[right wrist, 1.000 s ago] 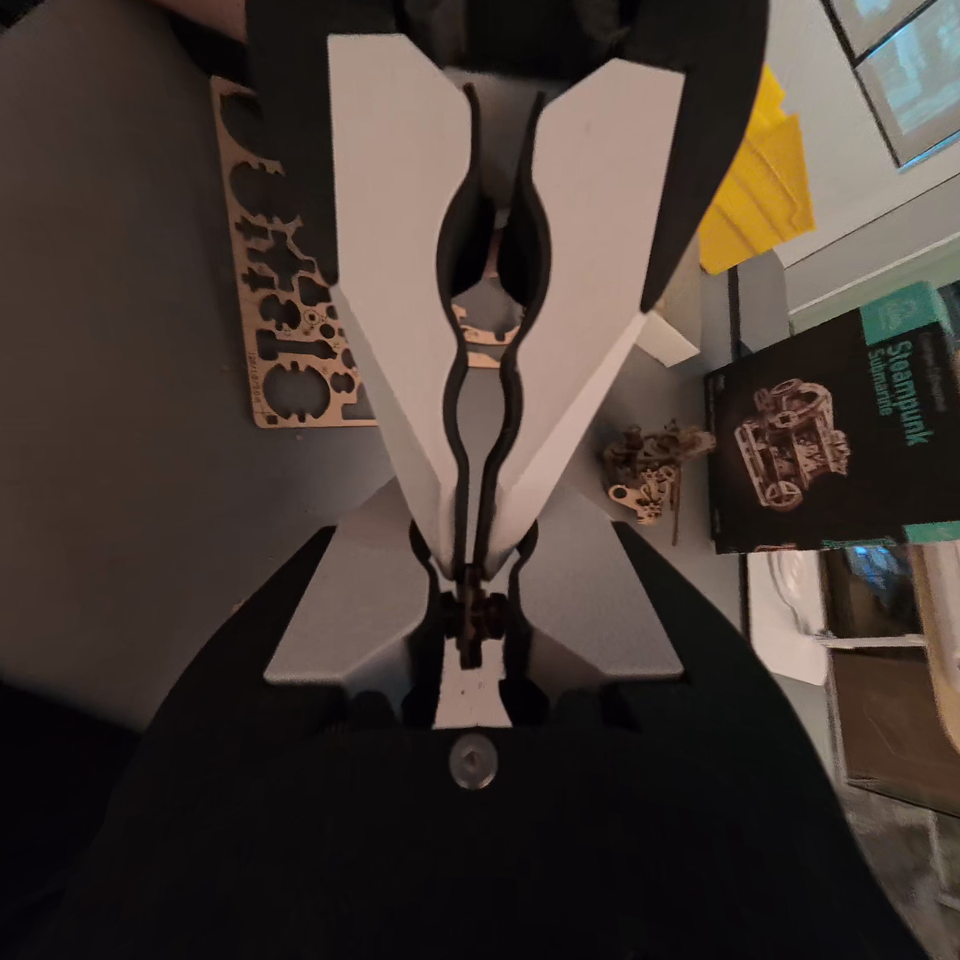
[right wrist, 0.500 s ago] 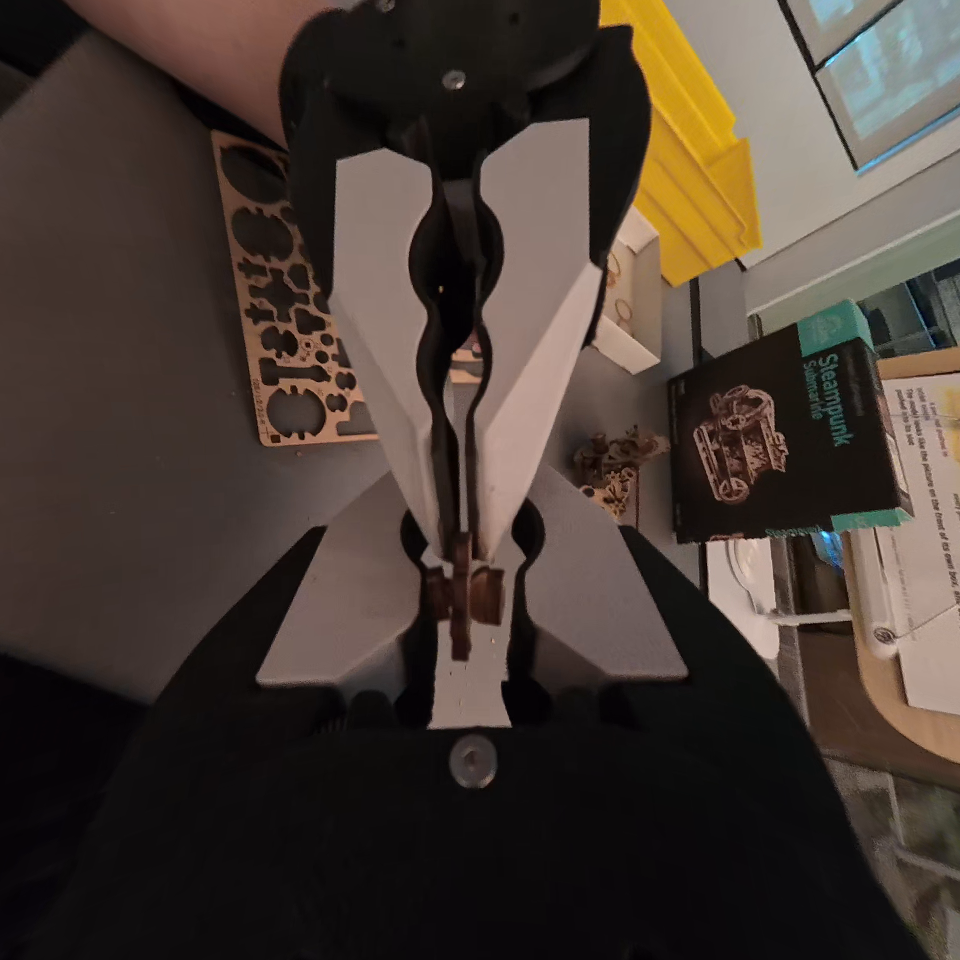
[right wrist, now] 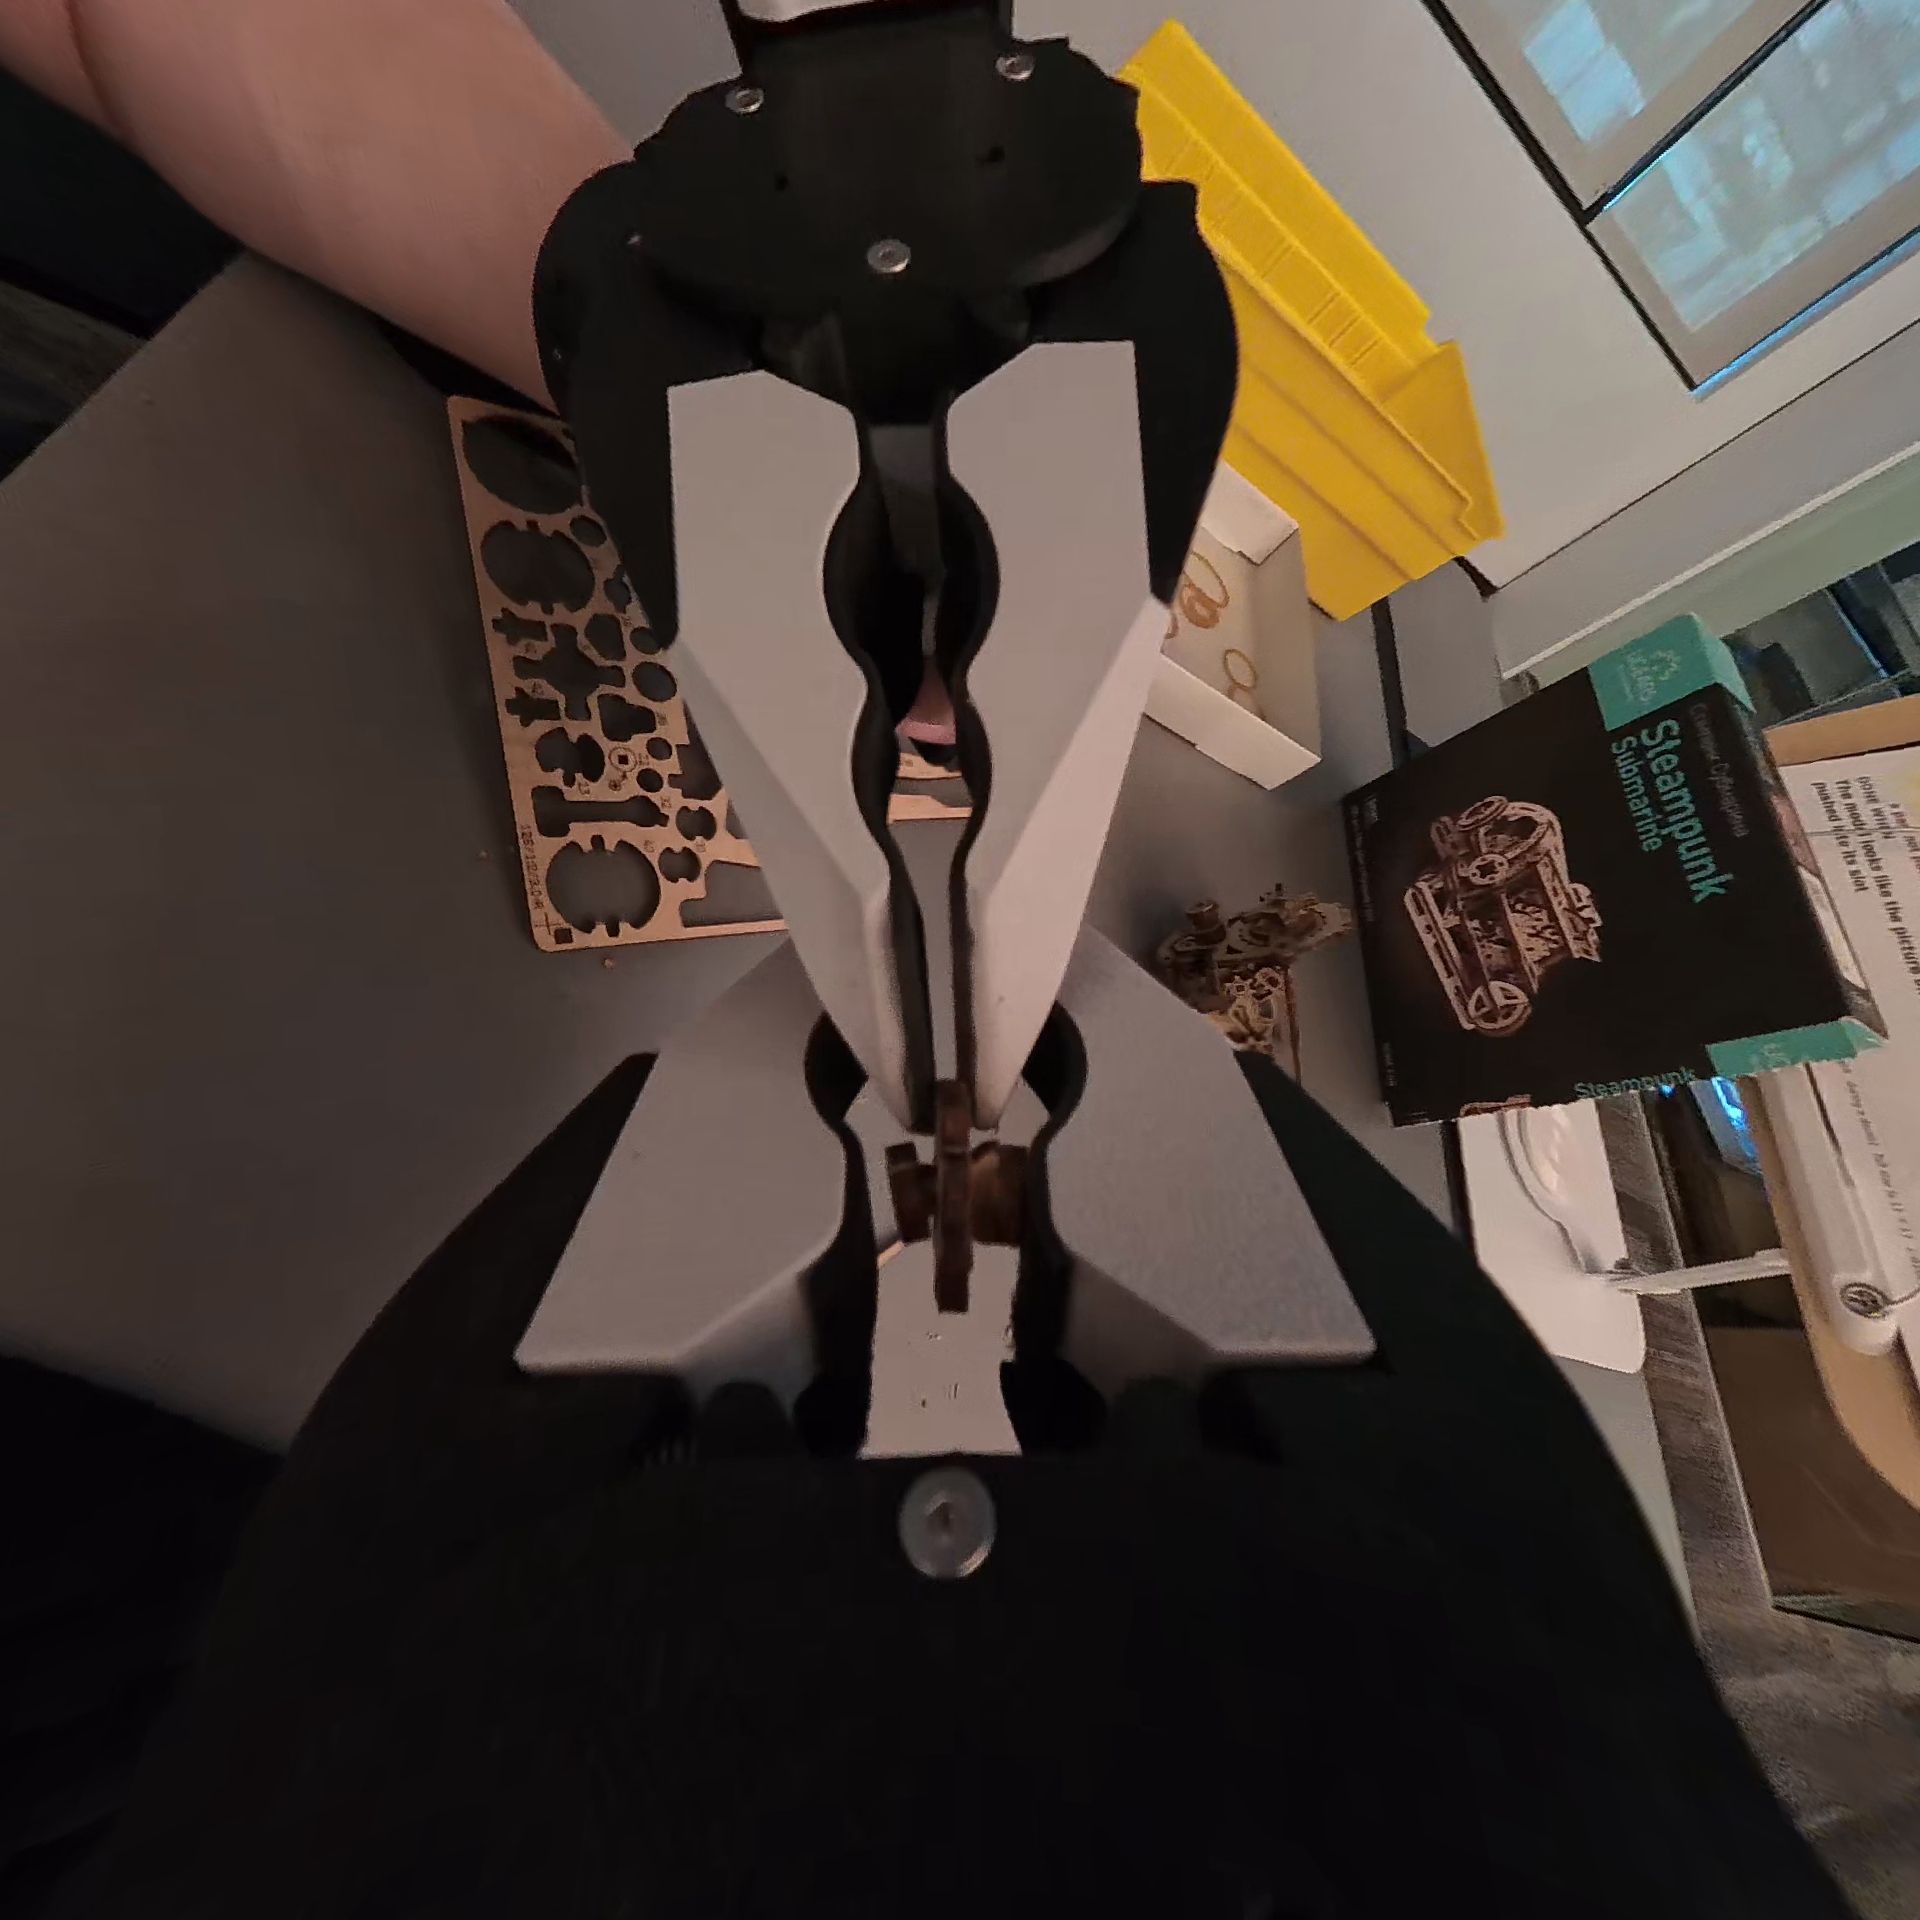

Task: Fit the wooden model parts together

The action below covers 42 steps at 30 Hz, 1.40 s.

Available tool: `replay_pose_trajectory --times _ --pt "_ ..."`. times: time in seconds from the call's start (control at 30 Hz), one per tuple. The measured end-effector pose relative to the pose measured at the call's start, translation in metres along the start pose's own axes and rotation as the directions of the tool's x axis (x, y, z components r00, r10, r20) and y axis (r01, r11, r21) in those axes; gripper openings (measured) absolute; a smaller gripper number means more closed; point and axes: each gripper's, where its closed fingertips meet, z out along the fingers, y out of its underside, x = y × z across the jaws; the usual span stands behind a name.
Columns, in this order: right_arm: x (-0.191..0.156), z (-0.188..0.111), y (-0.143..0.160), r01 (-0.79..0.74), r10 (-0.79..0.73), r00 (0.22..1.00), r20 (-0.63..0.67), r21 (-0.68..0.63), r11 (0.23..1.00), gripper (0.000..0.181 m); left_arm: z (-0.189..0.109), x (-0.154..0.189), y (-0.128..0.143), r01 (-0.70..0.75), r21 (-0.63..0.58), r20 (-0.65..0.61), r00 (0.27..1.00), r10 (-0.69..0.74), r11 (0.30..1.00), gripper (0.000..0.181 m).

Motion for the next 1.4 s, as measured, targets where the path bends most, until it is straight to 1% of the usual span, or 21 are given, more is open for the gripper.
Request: replay_pose_trajectory --times 0.07,0.2,0.3,0.4,0.5,0.57,0.6,0.67,0.73,0.8,0.87,1.0,1.1,1.13,1.2,1.33,1.4 --pt "-0.001 0.0 0.003 0.013 -0.013 1.0 0.006 -0.022 1.0 0.016 0.001 0.002 0.001 0.02 -0.006 -0.017 1.0 -0.02 1.0 0.001" --pt "-0.002 0.001 0.014 0.055 -0.056 0.998 0.001 -0.114 0.992 0.016 0.001 0.005 0.005 0.052 -0.063 -0.042 0.998 -0.054 0.997 0.001" --pt "0.0 0.002 0.018 0.058 -0.061 0.998 -0.015 -0.137 0.989 0.018 0.002 0.005 0.008 0.099 -0.098 -0.05 0.993 -0.104 0.99 0.001" --pt "0.003 0.001 0.017 0.02 -0.022 1.0 -0.014 -0.112 0.994 0.029 0.001 0.001 0.005 0.219 -0.072 -0.057 0.973 -0.223 0.973 0.001" --pt "0.002 -0.005 0.011 -0.038 0.038 0.999 0.034 -0.015 0.999 0.029 -0.001 -0.005 -0.001 0.369 -0.008 -0.088 0.926 -0.368 0.929 0.001" --pt "0.004 -0.01 0.003 -0.123 0.119 0.99 0.069 0.054 0.991 0.029 -0.002 -0.01 -0.002 0.451 0.028 -0.103 0.889 -0.446 0.892 0.0" --pt "0.003 -0.012 0.0 -0.163 0.155 0.983 0.099 0.073 0.984 0.029 -0.002 -0.012 -0.003 0.483 0.046 -0.105 0.873 -0.476 0.875 0.001" --pt "0.003 -0.011 -0.001 -0.193 0.185 0.977 0.11 0.07 0.979 0.03 -0.003 -0.017 -0.005 0.515 0.085 -0.102 0.856 -0.507 0.853 0.0" --pt "-0.003 -0.009 -0.003 -0.213 0.203 0.969 0.14 0.059 0.975 0.03 -0.004 -0.019 -0.007 0.518 0.112 -0.103 0.855 -0.509 0.848 0.0" --pt "-0.005 -0.007 -0.003 -0.249 0.237 0.958 0.161 0.053 0.967 0.029 -0.003 -0.018 -0.004 0.516 0.099 -0.098 0.856 -0.508 0.851 0.0" --pt "-0.003 -0.008 -0.003 -0.287 0.276 0.947 0.163 0.048 0.957 0.029 -0.003 -0.02 -0.004 0.523 0.111 -0.093 0.852 -0.515 0.845 0.0" --pt "0.002 -0.009 -0.001 -0.316 0.309 0.94 0.144 0.031 0.948 0.027 -0.003 -0.021 0.0 0.53 0.1 -0.086 0.847 -0.524 0.842 0.001" --pt "-0.003 -0.003 0.006 -0.337 0.338 0.929 0.152 -0.037 0.941 0.029 0.0 -0.015 0.001 0.499 0.081 -0.092 0.866 -0.492 0.863 0.0" --pt "-0.003 0.0 0.011 -0.334 0.34 0.93 0.136 -0.066 0.94 0.03 0.001 -0.013 0.002 0.484 0.066 -0.088 0.874 -0.478 0.873 0.0" --pt "-0.009 0.003 0.016 -0.331 0.345 0.927 0.148 -0.113 0.937 0.029 0.004 -0.008 0.005 0.463 0.024 -0.091 0.884 -0.459 0.886 0.0" --pt "-0.017 0.007 0.032 -0.263 0.298 0.945 0.132 -0.227 0.938 0.028 0.006 0.0 0.014 0.418 -0.06 -0.093 0.902 -0.422 0.907 0.001" --pt "-0.021 0.007 0.034 -0.244 0.285 0.948 0.142 -0.248 0.937 0.075 0.006 0.003 0.015 0.395 -0.08 -0.097 0.911 -0.401 0.915 0.001"
